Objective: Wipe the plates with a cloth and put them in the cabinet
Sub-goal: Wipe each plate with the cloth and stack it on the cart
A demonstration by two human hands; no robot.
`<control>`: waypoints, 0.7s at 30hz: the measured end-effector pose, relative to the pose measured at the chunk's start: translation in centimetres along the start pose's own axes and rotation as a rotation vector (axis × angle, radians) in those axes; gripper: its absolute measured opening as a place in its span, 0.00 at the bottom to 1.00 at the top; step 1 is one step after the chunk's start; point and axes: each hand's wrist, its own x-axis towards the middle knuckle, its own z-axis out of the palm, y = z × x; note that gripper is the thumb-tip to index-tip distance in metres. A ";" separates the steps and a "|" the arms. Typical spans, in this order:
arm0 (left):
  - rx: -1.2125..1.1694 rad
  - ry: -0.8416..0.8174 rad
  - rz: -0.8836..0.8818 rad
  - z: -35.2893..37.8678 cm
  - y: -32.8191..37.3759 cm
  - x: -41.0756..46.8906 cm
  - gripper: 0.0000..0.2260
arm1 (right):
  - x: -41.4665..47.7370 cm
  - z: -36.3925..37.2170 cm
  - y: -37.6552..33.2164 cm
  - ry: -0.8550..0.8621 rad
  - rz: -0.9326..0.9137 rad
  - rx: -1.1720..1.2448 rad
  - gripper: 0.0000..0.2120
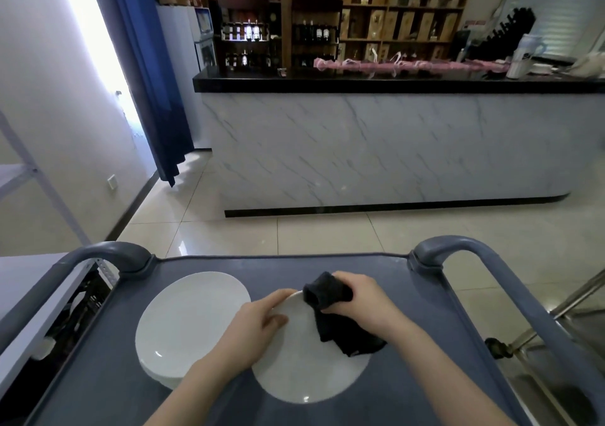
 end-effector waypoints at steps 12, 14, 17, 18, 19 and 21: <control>-0.514 0.271 -0.127 -1.6 -0.5 -1.9 0.18 | -3.3 4.8 3.7 0.246 0.400 0.898 0.13; -0.616 0.295 -0.143 -1.5 -0.4 -2.0 0.18 | -4.0 6.3 3.9 0.194 0.460 0.999 0.12; -0.598 0.274 -0.138 -1.8 -0.3 -1.8 0.19 | -3.8 5.7 3.2 0.147 0.471 0.977 0.11; -0.580 0.258 -0.137 -2.2 -0.3 -1.7 0.19 | -3.6 4.8 2.8 0.146 0.448 0.940 0.11; -0.566 0.237 -0.137 -2.6 -0.3 -1.7 0.19 | -3.3 3.8 2.4 0.141 0.408 0.891 0.11; -0.507 0.176 -0.129 -3.4 -0.3 -1.5 0.18 | -2.6 1.5 1.4 0.115 0.308 0.755 0.12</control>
